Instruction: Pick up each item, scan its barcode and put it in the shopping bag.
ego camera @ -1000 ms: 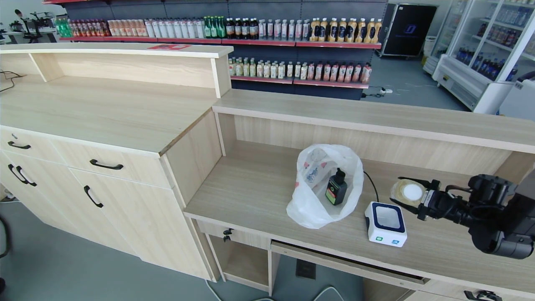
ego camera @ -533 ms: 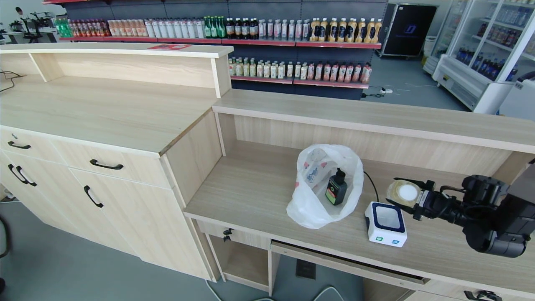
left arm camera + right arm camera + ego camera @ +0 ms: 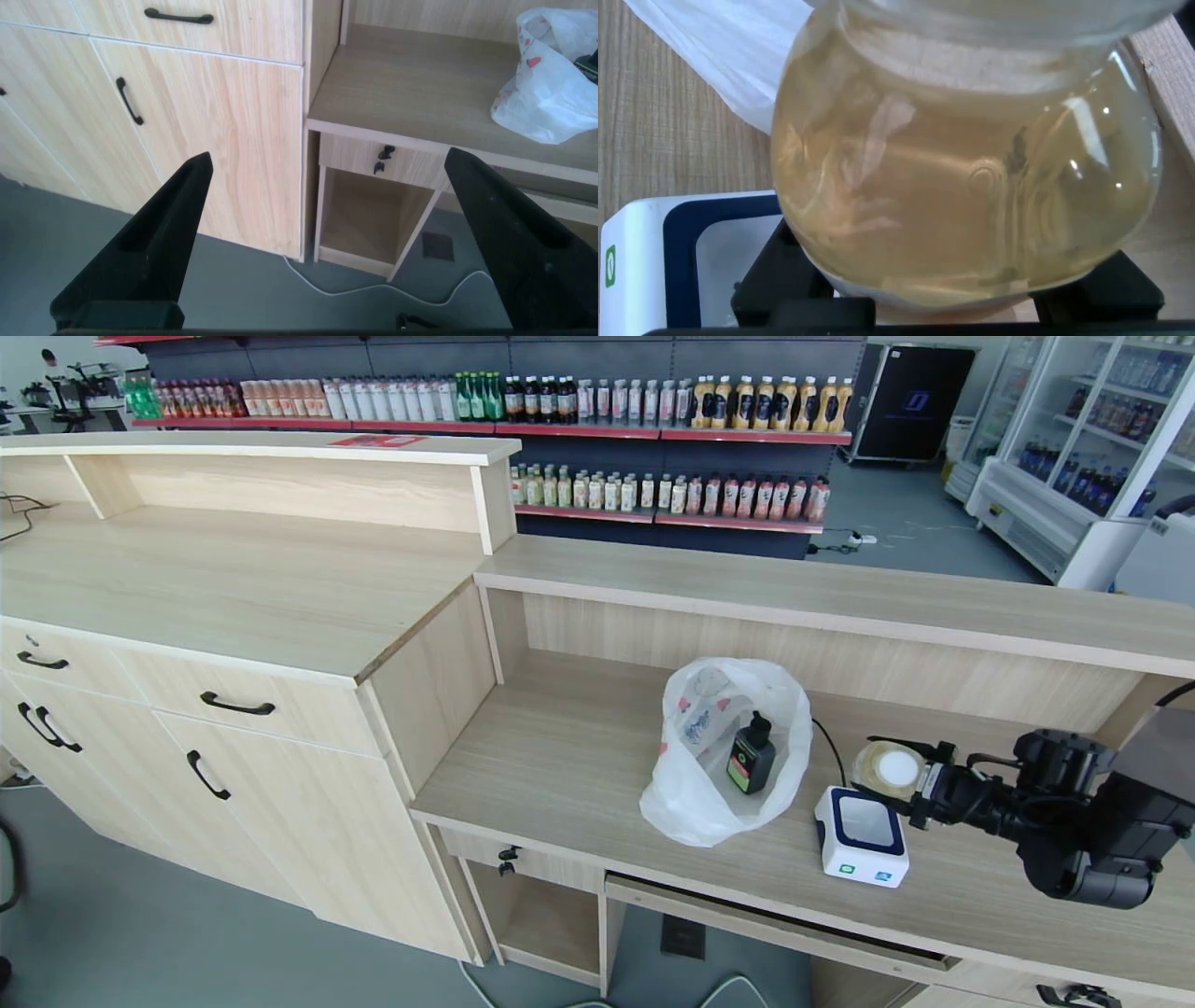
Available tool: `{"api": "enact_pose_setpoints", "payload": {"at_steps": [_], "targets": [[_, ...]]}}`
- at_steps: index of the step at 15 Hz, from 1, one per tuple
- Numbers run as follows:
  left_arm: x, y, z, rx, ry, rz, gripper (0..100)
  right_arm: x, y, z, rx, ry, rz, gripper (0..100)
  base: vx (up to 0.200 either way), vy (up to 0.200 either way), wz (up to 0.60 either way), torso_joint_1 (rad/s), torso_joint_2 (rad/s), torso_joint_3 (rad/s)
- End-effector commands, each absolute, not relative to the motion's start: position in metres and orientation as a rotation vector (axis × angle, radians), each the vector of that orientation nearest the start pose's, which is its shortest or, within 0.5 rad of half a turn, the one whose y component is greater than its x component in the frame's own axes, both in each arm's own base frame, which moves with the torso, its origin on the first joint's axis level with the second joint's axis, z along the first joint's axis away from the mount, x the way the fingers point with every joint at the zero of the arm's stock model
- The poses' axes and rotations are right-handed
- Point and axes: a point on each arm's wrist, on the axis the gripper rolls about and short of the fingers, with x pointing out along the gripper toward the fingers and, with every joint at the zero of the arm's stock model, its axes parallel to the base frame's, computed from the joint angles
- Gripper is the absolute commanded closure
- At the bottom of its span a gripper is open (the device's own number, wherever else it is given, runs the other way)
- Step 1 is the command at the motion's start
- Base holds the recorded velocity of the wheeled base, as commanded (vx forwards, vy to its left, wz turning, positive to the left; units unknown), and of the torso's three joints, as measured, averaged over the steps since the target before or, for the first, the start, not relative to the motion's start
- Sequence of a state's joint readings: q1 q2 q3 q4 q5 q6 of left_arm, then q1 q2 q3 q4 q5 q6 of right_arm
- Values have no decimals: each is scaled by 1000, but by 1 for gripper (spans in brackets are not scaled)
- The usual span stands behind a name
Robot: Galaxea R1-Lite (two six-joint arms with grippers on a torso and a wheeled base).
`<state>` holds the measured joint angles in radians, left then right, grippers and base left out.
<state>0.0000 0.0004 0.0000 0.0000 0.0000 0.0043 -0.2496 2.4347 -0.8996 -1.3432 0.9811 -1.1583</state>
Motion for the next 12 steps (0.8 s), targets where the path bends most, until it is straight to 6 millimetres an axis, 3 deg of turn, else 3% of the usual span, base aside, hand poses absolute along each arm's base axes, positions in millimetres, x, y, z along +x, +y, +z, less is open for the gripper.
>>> {"api": "enact_pose_setpoints", "payload": {"at_steps": [1,12], "targets": [[-23,0,75,5,0,0,0,395,-78,4,-986,-282,737,100,0,0,0,0,0,0],[-23,0,75,5,0,0,0,401,-71,1,-977,-292,753,100,0,0,0,0,0,0]]}}
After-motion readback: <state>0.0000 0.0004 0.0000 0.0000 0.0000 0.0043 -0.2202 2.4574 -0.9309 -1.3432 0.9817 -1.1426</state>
